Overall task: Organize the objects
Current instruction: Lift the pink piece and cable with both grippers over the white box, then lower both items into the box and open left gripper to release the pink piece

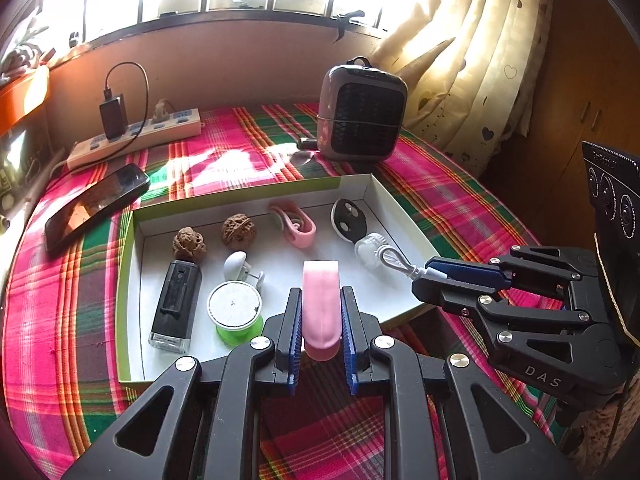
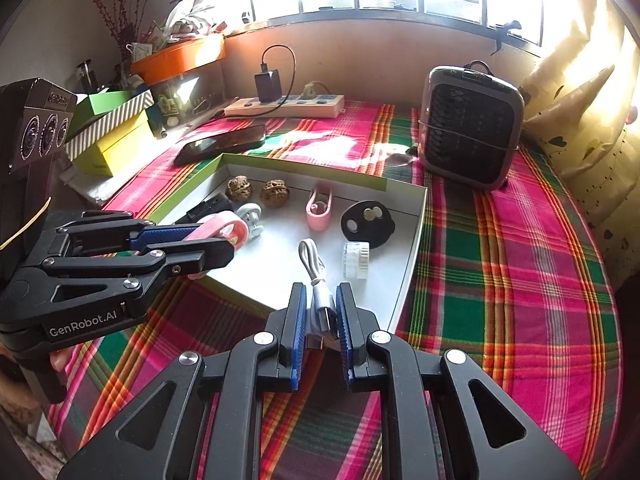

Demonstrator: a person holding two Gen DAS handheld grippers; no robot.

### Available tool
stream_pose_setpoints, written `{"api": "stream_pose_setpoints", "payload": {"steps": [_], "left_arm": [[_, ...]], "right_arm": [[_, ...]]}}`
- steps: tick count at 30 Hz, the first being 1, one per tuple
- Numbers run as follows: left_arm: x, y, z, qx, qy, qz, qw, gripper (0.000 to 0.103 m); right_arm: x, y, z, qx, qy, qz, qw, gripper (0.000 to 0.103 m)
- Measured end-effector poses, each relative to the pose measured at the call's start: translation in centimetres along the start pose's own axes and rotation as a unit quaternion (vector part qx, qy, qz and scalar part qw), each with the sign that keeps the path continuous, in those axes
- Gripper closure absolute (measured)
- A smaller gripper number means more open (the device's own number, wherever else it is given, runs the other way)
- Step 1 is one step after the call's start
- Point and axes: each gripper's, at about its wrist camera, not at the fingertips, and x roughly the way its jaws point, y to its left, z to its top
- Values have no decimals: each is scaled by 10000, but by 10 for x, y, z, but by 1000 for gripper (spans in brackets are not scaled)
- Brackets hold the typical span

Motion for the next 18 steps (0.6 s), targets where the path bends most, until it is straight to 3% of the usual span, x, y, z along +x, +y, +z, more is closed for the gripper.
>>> {"api": "stream_pose_setpoints", "payload": {"steps": [18], "left_arm": [[34, 5, 9, 24, 256, 194, 9995, 87]], "right_arm": [[38, -3, 14, 13, 430, -69, 9991, 87]]}}
